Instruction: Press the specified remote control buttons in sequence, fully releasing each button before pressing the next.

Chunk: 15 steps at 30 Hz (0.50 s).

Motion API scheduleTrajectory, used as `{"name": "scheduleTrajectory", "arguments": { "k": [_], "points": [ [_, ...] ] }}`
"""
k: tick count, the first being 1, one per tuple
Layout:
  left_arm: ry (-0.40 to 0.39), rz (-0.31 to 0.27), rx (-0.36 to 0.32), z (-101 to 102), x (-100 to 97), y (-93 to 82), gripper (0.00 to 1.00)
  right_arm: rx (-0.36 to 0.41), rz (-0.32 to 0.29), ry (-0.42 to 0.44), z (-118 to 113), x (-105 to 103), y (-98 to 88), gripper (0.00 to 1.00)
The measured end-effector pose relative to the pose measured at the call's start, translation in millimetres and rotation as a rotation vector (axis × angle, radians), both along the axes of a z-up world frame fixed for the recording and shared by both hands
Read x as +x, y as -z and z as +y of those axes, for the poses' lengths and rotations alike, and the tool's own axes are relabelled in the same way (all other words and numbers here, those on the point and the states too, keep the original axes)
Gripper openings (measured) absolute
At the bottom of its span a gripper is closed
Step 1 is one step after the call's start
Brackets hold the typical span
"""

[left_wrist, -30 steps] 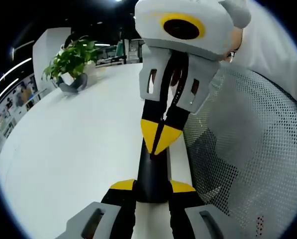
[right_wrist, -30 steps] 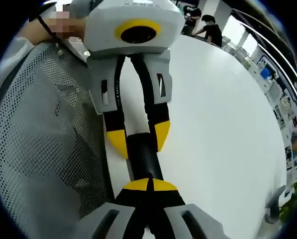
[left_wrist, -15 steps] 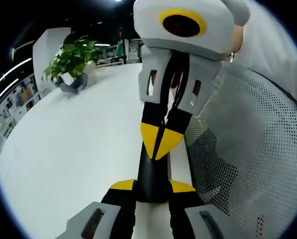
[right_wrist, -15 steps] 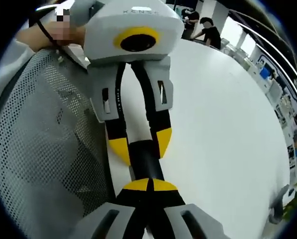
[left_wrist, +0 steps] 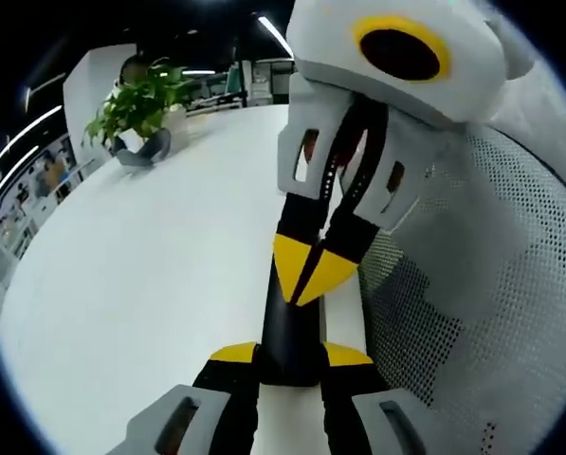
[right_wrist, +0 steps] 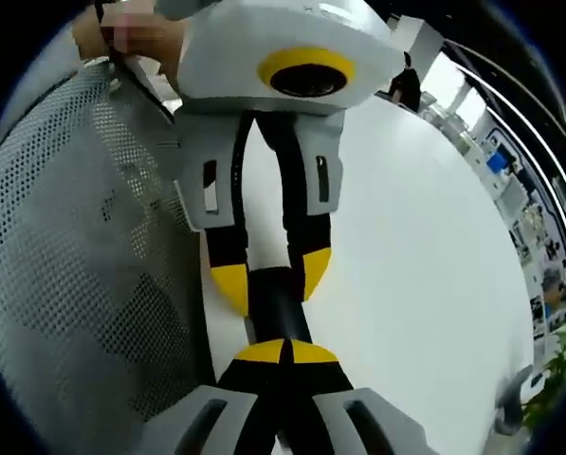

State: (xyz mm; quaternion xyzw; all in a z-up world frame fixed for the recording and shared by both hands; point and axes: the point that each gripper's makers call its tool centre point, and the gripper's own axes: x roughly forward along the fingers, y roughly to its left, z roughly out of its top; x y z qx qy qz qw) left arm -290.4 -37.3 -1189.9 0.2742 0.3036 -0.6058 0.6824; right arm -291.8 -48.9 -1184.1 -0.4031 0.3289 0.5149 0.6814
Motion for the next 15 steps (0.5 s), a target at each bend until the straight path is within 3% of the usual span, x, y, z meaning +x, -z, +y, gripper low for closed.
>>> {"name": "scheduleTrajectory", "arguments": {
  "k": [3,8,15],
  "points": [
    [-0.005,0.011,0.062,0.1,0.0,1.2,0.24,0.049,0.038,-0.008,-0.1,0.0,-0.7,0.0],
    [0.015,0.021,0.147,0.3,0.8,2.7,0.24,0.191,0.166,0.074,1.1,1.6,-2.4,0.0],
    [-0.046,0.038,0.187,1.8,0.0,4.1,0.24,0.227,0.228,0.007,0.1,-0.2,-2.4,0.0]
  ]
}}
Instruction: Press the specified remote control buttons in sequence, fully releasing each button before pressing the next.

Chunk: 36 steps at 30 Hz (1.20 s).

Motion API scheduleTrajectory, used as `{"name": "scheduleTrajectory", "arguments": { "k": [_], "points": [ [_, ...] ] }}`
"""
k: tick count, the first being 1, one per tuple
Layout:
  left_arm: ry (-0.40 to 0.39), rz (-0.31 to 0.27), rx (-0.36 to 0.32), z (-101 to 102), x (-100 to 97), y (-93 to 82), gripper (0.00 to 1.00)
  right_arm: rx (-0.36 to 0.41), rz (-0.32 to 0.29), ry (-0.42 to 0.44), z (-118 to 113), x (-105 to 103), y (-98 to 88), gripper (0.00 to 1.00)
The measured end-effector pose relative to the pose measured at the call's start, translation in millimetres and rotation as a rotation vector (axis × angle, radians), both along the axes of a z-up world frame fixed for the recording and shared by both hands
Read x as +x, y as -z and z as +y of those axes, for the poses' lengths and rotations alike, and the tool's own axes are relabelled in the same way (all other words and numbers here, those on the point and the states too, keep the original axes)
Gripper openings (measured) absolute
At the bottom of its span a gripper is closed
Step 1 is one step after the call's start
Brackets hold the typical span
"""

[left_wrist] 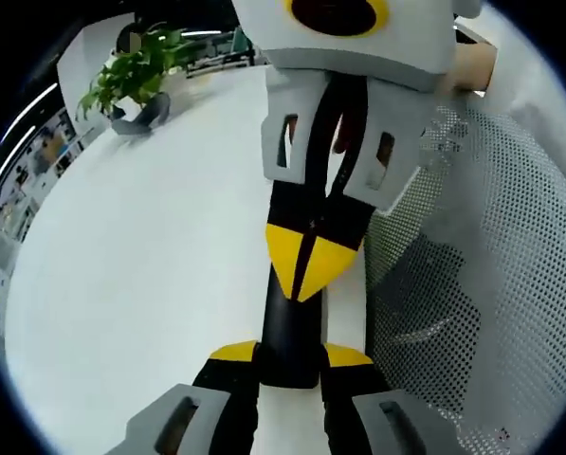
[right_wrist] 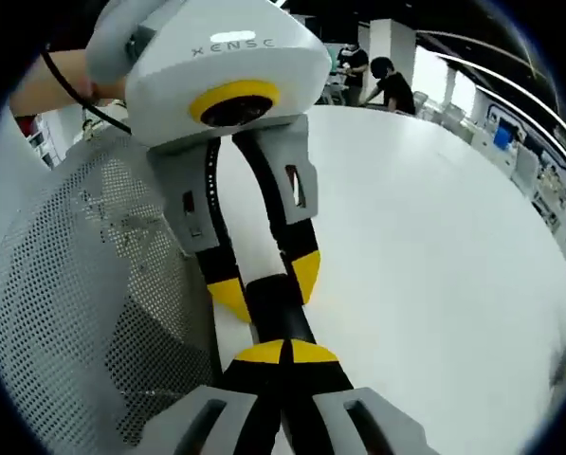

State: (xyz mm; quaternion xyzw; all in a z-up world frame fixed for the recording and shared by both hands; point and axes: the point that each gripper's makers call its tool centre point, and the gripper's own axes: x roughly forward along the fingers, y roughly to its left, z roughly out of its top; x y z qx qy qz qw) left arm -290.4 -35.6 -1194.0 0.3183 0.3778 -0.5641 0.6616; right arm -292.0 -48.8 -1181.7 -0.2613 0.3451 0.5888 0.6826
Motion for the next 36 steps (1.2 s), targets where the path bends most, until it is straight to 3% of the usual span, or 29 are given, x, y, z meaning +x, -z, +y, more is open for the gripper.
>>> {"name": "scheduleTrajectory", "arguments": {
  "k": [2,7,11,15,21,28,30,36],
  "points": [
    [-0.017,-0.002,0.007,0,-0.5,0.4,0.24,-0.002,-0.026,-0.052,0,-1,-0.1,0.0],
    [-0.023,0.004,0.029,-1,0.0,0.3,0.24,0.009,-0.042,-0.083,-1,-1,0.0,0.0],
    [-0.02,-0.001,0.055,-2,-0.5,1.9,0.24,0.016,-0.031,-0.074,-1,0,-0.3,0.0],
    [-0.031,-0.003,0.039,-2,-0.4,1.6,0.24,0.038,-0.034,-0.041,-2,-6,-0.7,0.01],
    [-0.025,-0.004,0.041,-3,-0.2,1.1,0.24,0.04,-0.082,-0.09,-2,-7,-0.7,0.04],
    [-0.021,-0.004,0.03,-2,0.3,0.6,0.24,0.056,-0.068,-0.078,-2,-8,-1.6,0.06],
    [-0.024,-0.006,0.019,-1,0.1,0.4,0.24,0.058,-0.025,-0.05,-4,-8,-2.6,0.06],
    [-0.034,-0.012,0.001,-1,-0.3,0.0,0.24,0.014,-0.043,0.02,-26,6,-0.3,0.1]
  ]
}}
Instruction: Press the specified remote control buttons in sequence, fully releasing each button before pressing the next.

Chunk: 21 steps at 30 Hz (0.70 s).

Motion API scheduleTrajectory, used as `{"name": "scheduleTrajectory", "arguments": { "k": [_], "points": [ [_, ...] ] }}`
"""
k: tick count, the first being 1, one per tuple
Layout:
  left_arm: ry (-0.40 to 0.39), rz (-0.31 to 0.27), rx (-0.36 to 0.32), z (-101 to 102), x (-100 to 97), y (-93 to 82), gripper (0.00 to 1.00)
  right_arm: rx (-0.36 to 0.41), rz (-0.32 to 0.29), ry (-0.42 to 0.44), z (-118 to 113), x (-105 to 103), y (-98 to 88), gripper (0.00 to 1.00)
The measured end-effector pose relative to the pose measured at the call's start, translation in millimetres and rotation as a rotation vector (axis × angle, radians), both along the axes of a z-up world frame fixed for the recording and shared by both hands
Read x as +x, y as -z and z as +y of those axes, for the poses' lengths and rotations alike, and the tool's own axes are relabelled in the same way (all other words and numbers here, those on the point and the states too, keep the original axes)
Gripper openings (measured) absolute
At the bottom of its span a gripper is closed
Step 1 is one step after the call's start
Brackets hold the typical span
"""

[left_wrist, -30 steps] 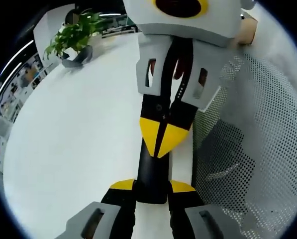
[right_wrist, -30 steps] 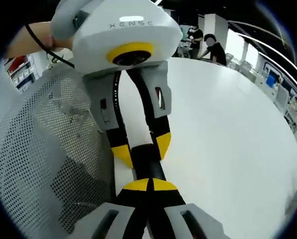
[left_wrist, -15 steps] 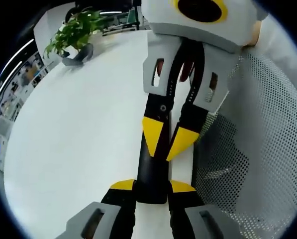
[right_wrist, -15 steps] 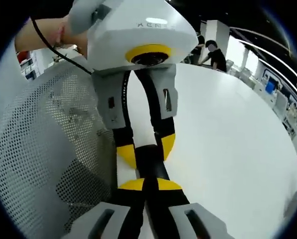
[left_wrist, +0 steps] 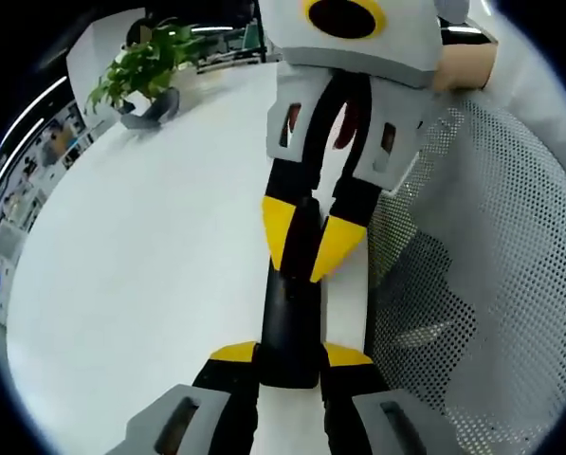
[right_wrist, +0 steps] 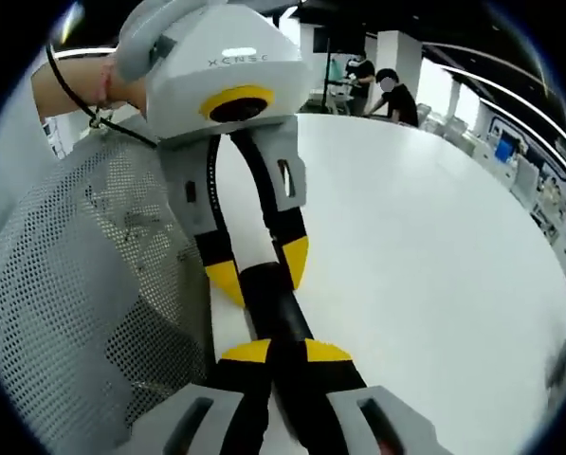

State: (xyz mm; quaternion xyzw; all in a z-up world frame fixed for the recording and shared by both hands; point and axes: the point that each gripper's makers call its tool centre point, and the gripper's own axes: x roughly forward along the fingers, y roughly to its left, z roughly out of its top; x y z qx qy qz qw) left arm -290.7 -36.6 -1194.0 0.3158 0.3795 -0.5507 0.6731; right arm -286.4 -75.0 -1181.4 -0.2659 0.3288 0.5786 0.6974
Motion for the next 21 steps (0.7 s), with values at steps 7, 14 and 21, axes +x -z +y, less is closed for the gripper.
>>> {"name": "scheduleTrajectory", "arguments": {
  "k": [7,14,21],
  "points": [
    [-0.003,0.004,-0.017,1,0.3,-0.2,0.24,-0.011,-0.012,-0.014,-2,-3,-0.3,0.17],
    [0.002,0.005,-0.029,1,0.5,-0.6,0.24,-0.046,-0.038,-0.077,2,2,6.1,0.23],
    [0.006,0.003,-0.05,1,0.4,-1.0,0.24,-0.071,-0.002,-0.147,-1,2,12.1,0.23]
  ]
}}
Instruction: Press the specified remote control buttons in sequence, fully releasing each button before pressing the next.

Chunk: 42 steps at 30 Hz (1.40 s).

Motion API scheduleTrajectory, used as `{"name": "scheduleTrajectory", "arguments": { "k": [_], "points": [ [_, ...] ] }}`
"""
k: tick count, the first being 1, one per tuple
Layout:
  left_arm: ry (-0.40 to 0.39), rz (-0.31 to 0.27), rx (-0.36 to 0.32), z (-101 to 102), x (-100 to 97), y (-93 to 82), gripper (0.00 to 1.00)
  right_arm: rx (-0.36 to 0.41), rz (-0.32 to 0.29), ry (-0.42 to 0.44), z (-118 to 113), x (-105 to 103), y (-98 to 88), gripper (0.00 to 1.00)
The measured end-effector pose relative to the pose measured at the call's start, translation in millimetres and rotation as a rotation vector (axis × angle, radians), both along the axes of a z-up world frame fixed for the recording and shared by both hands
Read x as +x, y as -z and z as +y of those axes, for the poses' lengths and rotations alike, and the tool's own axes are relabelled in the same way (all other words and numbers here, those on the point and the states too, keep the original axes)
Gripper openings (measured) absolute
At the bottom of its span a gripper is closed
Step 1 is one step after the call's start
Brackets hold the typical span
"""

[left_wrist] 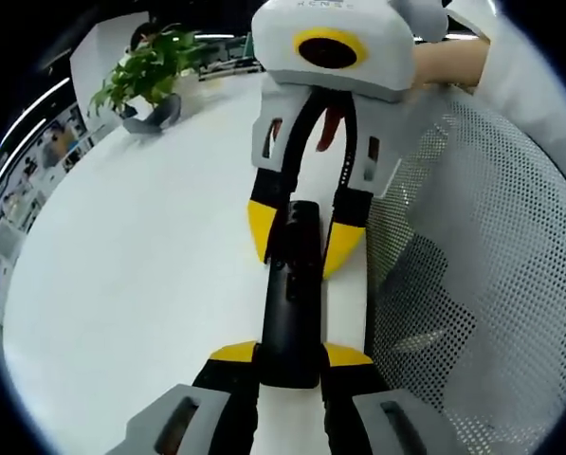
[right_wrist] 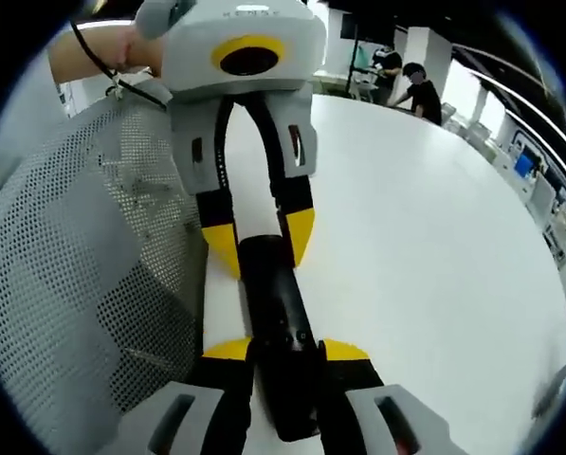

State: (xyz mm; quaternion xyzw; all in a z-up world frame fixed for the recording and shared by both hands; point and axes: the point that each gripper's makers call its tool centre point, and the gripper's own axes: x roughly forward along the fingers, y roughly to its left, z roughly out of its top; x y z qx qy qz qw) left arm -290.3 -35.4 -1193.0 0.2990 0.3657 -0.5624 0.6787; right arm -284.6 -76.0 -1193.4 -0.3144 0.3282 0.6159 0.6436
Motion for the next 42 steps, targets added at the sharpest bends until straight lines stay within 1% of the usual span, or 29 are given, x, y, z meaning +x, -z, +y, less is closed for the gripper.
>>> {"name": "scheduleTrajectory", "arguments": {
  "k": [1,2,4,6,8,11,14,15,16,17,18,19,20,21,24,25,28,29,30,32,33,34,35,36,37,38,39,40,42],
  "points": [
    [0.002,-0.001,0.0,0,-0.2,0.0,0.24,-0.002,0.001,-0.006,0,0,0.7,0.23],
    [0.009,-0.007,-0.002,0,-0.6,-0.2,0.24,-0.007,-0.004,-0.039,1,-1,0.7,0.23],
    [0.007,-0.005,-0.009,0,-0.3,-0.3,0.24,-0.023,0.005,-0.053,1,0,0.5,0.23],
    [0.01,-0.006,-0.012,0,-0.4,-0.4,0.24,-0.04,-0.009,-0.096,1,0,0.9,0.22],
    [0.004,-0.005,-0.023,1,-0.4,-0.5,0.24,-0.043,-0.016,-0.103,0,-1,1.1,0.22],
    [-0.022,0.001,-0.035,0,-0.3,-0.7,0.24,-0.04,-0.02,-0.089,0,-2,1.8,0.22],
    [-0.038,-0.002,0.0,1,-0.9,-1.1,0.24,-0.026,-0.022,-0.072,0,-5,1.6,0.21],
    [-0.051,0.006,0.014,4,-1.2,-1.2,0.24,-0.019,-0.02,-0.072,1,-6,1.5,0.21],
    [-0.068,0.015,0.013,4,-1.0,-2.8,0.24,-0.017,-0.022,-0.068,1,-7,1.1,0.21],
    [-0.105,0.033,0.001,5,-0.9,-5.1,0.25,-0.016,-0.022,-0.064,1,-7,1.0,0.21],
    [-0.13,0.029,0.008,9,1.6,-6.9,0.25,-0.014,-0.021,-0.062,1,-7,0.6,0.21],
    [-0.143,0.03,-0.007,12,2.7,-12.0,0.24,-0.013,-0.02,-0.061,1,-6,1.0,0.21],
    [-0.178,0.04,-0.026,13,3.3,-15.7,0.23,-0.01,-0.019,-0.059,1,-6,0.9,0.2],
    [-0.216,0.031,-0.049,17,7.4,-23.3,0.22,-0.006,-0.015,-0.052,2,-6,1.1,0.2],
    [-0.318,0.013,-0.12,28,14.8,-43.8,0.27,0.007,-0.008,-0.043,1,-6,1.2,0.21],
    [-0.363,-0.004,-0.153,34,17.7,-52.3,0.31,0.013,-0.002,-0.037,1,-5,1.1,0.21],
    [-0.451,-0.042,-0.219,45,21.6,-66.8,0.41,0.023,0.004,-0.035,1,-6,1.0,0.21],
    [-0.497,-0.055,-0.254,50,22.6,-73.8,0.44,0.025,0.005,-0.033,1,-5,1.2,0.21],
    [-0.522,-0.066,-0.281,52,22.9,-78.5,0.48,0.026,0.004,-0.031,1,-6,1.2,0.21],
    [-0.593,-0.102,-0.354,58,25.1,-91.0,0.59,0.028,0.0,-0.029,1,-6,1.4,0.21],
    [-0.616,-0.148,-0.392,61,28.8,-98.5,0.66,0.029,0.0,-0.027,1,-5,1.5,0.21],
    [-0.645,-0.2,-0.456,64,31.2,-109.5,0.73,0.03,0.0,-0.026,1,-5,1.4,0.21],
    [-0.681,-0.201,-0.498,66,31.0,-115.2,0.77,0.03,0.0,-0.026,1,-5,1.3,0.21],
    [-0.738,-0.196,-0.557,69,30.5,-122.6,0.8,0.028,-0.002,-0.027,1,-5,1.3,0.21],
    [-0.768,-0.213,-0.595,72,31.6,-128.5,0.83,0.026,-0.002,-0.028,2,-5,1.3,0.21],
    [-0.804,-0.244,-0.653,76,32.4,-139.2,0.87,0.023,-0.003,-0.029,1,-5,1.3,0.21],
    [-0.825,-0.272,-0.689,79,33.1,-146.7,0.92,0.022,-0.003,-0.029,2,-5,1.4,0.21],
    [-0.865,-0.329,-0.754,85,34.6,-160.3,0.98,0.022,-0.003,-0.028,2,-5,1.4,0.21],
    [-0.915,-0.388,-0.834,95,33.7,-175.4,1.0,0.021,-0.003,-0.028,2,-5,1.5,0.22]
  ]
}}
